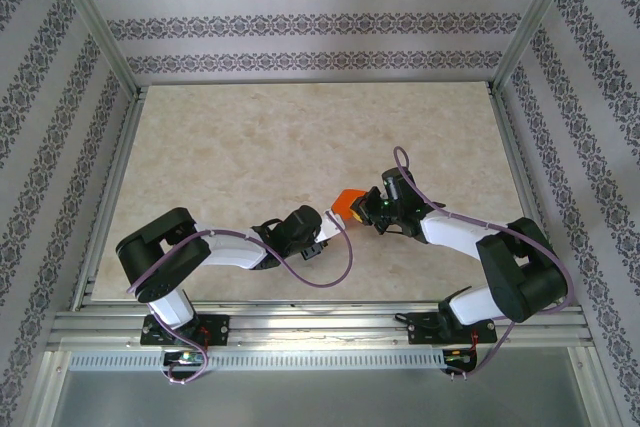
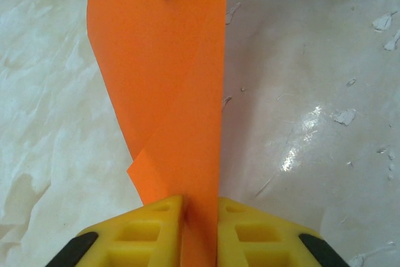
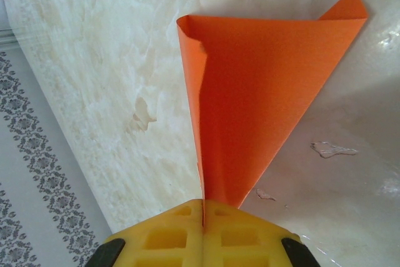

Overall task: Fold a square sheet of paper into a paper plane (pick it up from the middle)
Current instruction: Fold the wing for the fifth time at the center of the table.

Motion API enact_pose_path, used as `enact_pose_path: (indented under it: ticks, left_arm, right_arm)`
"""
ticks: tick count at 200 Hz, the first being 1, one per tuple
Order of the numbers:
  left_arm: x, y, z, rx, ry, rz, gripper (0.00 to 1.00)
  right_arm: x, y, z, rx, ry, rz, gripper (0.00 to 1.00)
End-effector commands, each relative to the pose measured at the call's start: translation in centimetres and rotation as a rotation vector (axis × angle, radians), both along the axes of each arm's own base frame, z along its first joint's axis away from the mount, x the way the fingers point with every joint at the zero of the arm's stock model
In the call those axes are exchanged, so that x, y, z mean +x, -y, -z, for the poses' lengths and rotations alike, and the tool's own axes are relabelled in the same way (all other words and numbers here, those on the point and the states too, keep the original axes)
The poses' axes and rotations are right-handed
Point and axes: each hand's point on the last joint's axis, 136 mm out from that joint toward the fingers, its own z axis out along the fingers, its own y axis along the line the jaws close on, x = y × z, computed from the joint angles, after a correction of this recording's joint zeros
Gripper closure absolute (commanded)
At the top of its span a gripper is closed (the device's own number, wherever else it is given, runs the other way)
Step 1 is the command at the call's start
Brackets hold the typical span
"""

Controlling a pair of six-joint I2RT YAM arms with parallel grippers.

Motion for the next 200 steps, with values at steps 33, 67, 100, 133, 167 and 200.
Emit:
enact_pose_path:
  ticks: [33,67,100,133,167,200]
  left_arm:
    - [-0.19,0.93,-0.52,-0.034,-0.005,0.006,0.77]
    - [-0.16,0.88,-0.56,-0.032,-0.001,0.005,0.79]
    - [-0.18,1.01,-0.88,-0.047,-0.003,0.005,0.76]
    - [-0.21,0.97,-0.94,-0.052,0.003,0.006,0.76]
    - [-0.45,0.95,-1.15,-0.064,-0.002,0.012,0.76]
    - [-0.5,1.03,-1.09,-0.065,-0.005,0.014,0.76]
  right_arm:
    - [-0.54,-0.42,0.12,0.013,-0.01,-0.017,1.0]
    - [-0.45,-0.49,0.05,0.014,-0.008,-0.019,1.0]
    - [-0.52,-0.49,0.18,0.014,-0.012,-0.02,1.0]
    - [-0.55,-0.52,0.35,0.016,-0.015,-0.02,1.0]
    - [-0.46,-0.52,0.26,0.017,-0.012,-0.017,1.0]
    - [-0.48,-0.48,0.35,0.014,-0.014,-0.017,1.0]
